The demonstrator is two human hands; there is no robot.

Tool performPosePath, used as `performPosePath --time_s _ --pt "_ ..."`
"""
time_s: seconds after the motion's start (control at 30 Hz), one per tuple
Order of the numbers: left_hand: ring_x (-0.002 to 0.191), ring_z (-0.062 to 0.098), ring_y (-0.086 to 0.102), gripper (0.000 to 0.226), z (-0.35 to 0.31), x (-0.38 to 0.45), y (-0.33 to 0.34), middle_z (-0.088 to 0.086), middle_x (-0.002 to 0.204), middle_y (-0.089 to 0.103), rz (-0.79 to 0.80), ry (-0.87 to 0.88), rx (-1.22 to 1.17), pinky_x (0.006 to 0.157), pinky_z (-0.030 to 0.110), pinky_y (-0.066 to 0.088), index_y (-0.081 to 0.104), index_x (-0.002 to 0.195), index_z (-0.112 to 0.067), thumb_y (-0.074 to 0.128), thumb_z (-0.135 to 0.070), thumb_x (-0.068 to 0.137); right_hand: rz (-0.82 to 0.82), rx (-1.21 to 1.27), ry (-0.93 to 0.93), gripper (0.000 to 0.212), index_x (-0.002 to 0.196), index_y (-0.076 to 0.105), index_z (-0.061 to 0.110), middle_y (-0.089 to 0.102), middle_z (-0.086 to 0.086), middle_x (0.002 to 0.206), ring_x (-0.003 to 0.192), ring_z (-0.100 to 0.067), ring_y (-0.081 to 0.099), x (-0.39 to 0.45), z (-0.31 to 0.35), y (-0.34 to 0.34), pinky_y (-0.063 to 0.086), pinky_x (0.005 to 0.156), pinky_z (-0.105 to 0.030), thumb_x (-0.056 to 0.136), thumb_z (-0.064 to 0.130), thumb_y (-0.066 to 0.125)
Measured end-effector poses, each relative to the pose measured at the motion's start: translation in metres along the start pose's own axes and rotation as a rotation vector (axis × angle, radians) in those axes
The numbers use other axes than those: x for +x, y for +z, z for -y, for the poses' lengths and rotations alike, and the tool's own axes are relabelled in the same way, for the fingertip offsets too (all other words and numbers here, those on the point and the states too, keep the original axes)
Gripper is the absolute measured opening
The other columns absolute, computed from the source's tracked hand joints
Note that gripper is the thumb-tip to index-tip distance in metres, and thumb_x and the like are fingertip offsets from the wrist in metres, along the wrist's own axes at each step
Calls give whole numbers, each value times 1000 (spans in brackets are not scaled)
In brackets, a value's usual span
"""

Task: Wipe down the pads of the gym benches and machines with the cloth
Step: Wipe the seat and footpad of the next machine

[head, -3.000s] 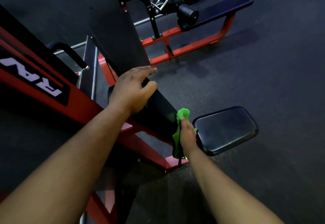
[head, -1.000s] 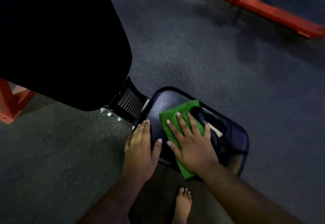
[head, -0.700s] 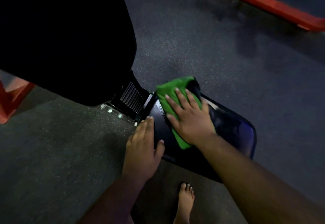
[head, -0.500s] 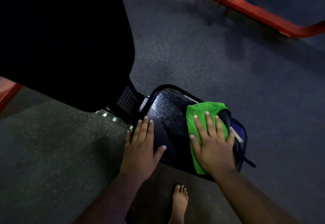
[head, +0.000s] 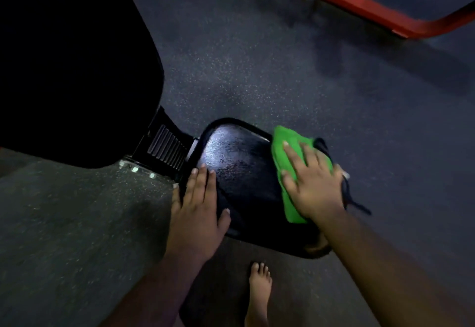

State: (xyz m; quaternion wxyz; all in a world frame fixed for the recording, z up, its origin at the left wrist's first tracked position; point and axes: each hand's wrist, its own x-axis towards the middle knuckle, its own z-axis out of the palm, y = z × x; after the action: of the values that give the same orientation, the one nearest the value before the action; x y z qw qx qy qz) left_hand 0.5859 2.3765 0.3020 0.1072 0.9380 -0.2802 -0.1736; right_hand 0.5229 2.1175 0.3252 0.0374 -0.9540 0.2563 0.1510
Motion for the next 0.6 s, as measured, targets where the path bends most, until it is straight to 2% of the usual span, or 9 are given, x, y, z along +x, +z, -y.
performPosePath --time_s 0.13,0.23,0.3,0.37,0.43,0.5,0.6 --pt "156 23 13 80 -30 10 2 9 169 13 14 103 -34 123 56 17 28 158 -11 40 -43 86 35 11 110 66 158 20 45 20 -2 168 148 -35 26 -84 -23 12 38 103 -64 95 63 28" --pt "155 24 17 80 -47 14 10 8 169 17 24 141 -34 123 58 16 29 158 -11 37 -42 84 24 -3 1 68 157 10 52 15 2 170 151 -34 20 -52 -29 13 24 109 -72 94 70 25" --pt "155 24 19 80 -50 14 17 7 167 23 9 146 -4 122 60 15 32 157 -12 39 -40 83 44 18 -26 70 157 11 54 19 4 168 152 -30 20 -7 -36 7 17 109 -78 91 74 24" --pt "155 23 19 79 -47 17 20 6 167 24 6 139 -9 122 60 14 32 156 -13 40 -40 82 37 95 32 70 156 16 52 29 3 164 150 -30 27 15 -41 5 28 107 -75 91 74 24" --pt "155 22 17 79 -48 16 19 4 167 23 15 133 -19 122 59 11 32 157 -14 39 -39 82 -19 156 130 69 156 19 50 29 0 164 147 -35 29 -9 -39 12 40 102 -66 91 71 26" --pt "156 20 10 79 -51 16 14 3 169 17 38 128 -30 124 57 5 27 159 -15 34 -40 84 -49 197 216 68 158 19 48 20 -4 167 146 -42 26 -64 -30 20 44 100 -64 94 66 30" --pt "156 15 -1 81 -51 14 10 -1 170 8 63 118 -64 124 52 -5 19 161 -18 27 -42 84 20 162 185 68 159 20 43 17 -11 166 139 -49 29 -117 -31 26 46 99 -64 96 64 34"
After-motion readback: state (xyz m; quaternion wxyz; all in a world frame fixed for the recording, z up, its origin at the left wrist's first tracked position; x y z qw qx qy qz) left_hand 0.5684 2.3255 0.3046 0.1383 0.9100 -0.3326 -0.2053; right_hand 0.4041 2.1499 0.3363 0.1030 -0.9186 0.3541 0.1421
